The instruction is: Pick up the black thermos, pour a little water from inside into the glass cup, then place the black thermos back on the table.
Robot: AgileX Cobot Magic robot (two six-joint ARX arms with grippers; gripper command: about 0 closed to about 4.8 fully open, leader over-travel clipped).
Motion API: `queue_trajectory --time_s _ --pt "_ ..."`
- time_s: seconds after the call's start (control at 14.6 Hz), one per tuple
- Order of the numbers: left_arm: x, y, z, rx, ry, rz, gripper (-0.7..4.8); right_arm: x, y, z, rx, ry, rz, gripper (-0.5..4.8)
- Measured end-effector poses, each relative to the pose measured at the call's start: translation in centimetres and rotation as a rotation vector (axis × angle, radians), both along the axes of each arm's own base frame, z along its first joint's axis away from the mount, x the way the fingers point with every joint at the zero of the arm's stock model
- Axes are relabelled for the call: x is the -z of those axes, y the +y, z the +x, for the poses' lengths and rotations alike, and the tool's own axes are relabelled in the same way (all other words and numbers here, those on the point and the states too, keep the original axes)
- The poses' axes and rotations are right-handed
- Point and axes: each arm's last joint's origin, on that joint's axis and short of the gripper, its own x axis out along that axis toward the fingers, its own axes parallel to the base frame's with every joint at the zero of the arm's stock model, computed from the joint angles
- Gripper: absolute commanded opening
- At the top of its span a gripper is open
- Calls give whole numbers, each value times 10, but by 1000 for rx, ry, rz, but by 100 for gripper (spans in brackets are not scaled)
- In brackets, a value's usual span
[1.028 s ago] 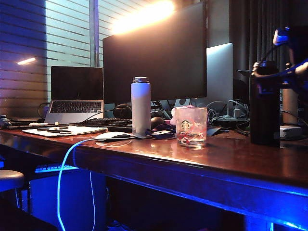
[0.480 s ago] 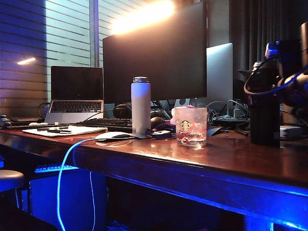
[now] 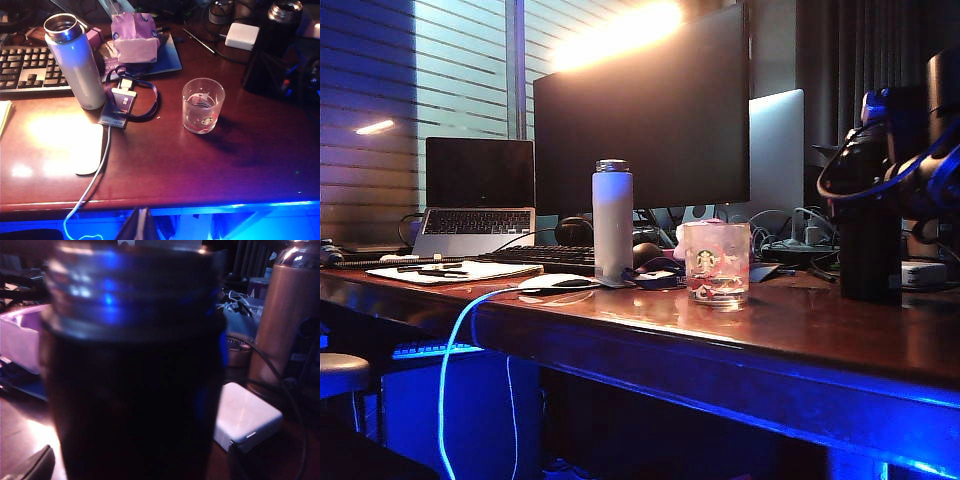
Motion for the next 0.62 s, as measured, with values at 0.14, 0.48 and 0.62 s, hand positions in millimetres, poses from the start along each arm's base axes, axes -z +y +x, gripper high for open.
queue_trajectory --time_s 0.14,0.48,0.62 --pt "0 0 0 0 0 0 -2 4 1 6 2 8 -3 479" --pt "0 0 0 0 0 0 -2 5 -5 10 45 5 -7 479" --pt "0 0 0 0 0 0 -2 3 -11 12 61 2 -18 479"
